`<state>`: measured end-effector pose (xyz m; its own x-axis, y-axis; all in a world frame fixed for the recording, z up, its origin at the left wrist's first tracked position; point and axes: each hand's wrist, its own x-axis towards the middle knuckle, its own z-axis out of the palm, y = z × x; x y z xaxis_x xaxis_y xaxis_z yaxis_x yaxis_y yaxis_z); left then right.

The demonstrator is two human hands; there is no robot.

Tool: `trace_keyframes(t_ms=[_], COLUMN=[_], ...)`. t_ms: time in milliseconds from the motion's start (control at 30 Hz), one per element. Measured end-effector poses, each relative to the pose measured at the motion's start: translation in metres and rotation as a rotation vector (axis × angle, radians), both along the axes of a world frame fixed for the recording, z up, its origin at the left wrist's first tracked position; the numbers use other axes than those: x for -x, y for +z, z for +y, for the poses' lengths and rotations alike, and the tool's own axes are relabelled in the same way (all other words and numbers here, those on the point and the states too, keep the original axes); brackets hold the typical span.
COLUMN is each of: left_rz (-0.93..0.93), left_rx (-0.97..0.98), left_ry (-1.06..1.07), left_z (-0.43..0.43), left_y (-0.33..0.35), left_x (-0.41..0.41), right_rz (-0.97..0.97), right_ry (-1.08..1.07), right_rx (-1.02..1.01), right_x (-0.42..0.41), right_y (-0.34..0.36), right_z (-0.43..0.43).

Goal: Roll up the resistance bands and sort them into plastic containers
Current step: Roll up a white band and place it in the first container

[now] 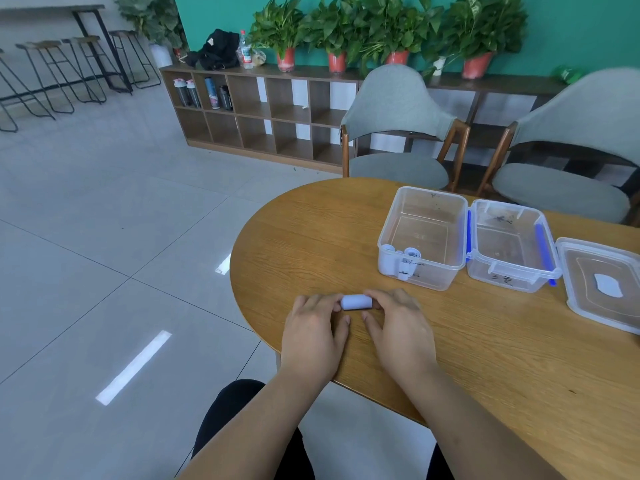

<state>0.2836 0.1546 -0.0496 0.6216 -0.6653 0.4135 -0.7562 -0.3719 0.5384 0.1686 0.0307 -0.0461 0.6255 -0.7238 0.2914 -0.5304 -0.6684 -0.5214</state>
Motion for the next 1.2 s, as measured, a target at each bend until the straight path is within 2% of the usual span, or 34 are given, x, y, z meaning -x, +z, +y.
trace_keyframes(t_ms=[467,800,1200], left_rz=[-0.032,0.134,-0.162], left_rx=[-0.14,-0.209,-0.136], left_ry=[-0.008,-0.253,-0.303], left_z=[-0.012,-0.012,-0.022], left_y=[0.021,0.043,0.088], left_x=[-0.013,-0.01,0.017], right_rz=[0.243,0.265,0.299], right_ry=[0.134,0.235,0.257], right_rx=[0.084,0.066,0.146], right_x=[-0.002,0.024,0.064], right_y=[0.023,0.052,0.098], right_z=[-0.019,-0.027,-0.029])
